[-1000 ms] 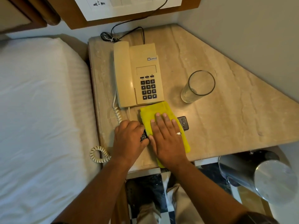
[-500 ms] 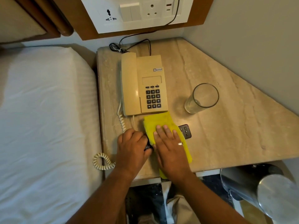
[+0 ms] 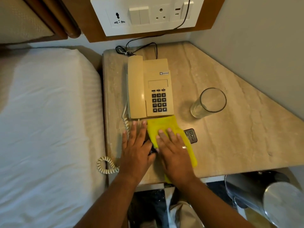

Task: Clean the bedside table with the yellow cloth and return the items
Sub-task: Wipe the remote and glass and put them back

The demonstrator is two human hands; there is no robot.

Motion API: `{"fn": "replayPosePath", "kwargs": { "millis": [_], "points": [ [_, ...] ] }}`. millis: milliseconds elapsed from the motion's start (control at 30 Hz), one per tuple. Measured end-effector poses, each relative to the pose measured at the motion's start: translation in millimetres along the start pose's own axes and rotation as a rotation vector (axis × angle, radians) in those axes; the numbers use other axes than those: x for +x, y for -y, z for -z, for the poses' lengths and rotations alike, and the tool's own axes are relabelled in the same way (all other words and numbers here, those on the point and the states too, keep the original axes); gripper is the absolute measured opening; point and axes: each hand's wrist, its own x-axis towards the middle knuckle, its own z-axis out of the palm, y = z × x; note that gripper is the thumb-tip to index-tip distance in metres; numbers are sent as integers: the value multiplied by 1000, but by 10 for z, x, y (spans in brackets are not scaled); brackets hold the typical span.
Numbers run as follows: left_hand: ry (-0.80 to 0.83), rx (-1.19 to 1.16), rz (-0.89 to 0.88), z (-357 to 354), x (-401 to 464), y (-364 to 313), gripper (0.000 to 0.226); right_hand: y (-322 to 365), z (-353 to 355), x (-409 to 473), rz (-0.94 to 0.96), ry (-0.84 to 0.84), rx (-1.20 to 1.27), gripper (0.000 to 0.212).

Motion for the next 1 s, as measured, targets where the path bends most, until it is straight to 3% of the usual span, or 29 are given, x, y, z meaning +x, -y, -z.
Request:
{"fn": "replayPosePath", "kwargs": {
  "millis": [133,300,500,633,867,933,1000],
  "points": [
    [41,4,77,18,-6,16,41,-61,-105,-26,52,-29,-75,44],
    [96,39,117,58,9,-13,62,-338,97,-87,-135,-51,-135,44],
    [103,6,144,62,3,-73,61,-187,219,-2,-517,-175,151,36],
    [153,-28,138,122,49,-70,66,-240,385,-27,-670,-281,339,33],
    [-189,-467,12,772,858,-1027,103,-646,725,-148,-856,-477,399,29],
    [-123,-439,-90,948,1298,-1336,108,-700,784,-159,-954,-521,465,27],
    [138,-315,-118,1067,1698,-1530,108,-765,851,-166,-1047,-573,534,25]
  ]
}}
